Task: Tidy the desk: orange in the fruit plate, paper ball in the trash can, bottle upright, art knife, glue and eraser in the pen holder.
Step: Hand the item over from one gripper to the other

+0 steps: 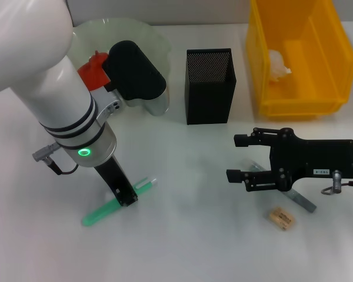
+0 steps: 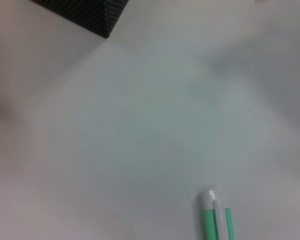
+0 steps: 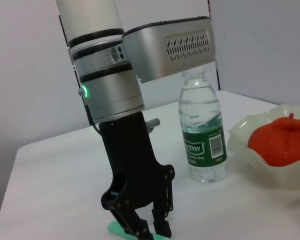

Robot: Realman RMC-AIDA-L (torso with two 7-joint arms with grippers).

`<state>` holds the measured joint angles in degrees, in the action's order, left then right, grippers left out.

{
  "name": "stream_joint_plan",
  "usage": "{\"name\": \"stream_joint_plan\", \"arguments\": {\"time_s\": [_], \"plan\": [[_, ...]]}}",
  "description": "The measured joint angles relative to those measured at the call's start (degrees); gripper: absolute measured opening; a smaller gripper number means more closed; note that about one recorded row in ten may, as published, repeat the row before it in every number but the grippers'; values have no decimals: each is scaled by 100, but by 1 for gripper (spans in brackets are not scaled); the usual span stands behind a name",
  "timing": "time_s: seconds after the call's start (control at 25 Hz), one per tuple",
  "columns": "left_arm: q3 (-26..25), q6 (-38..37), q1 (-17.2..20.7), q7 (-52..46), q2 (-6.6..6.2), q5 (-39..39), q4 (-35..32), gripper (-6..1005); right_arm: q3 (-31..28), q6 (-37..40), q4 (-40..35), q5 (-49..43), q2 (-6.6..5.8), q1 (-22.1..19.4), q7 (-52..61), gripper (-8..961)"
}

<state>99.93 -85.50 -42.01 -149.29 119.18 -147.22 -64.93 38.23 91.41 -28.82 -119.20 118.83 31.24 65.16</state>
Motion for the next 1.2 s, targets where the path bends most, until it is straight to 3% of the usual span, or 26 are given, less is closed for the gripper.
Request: {"name": "stream_joint_plan", "arguments": {"time_s": [1.2], "plan": [[1,30,52,129,0,-18,19,202,0,1,9,2,0,23,58,811]]}}
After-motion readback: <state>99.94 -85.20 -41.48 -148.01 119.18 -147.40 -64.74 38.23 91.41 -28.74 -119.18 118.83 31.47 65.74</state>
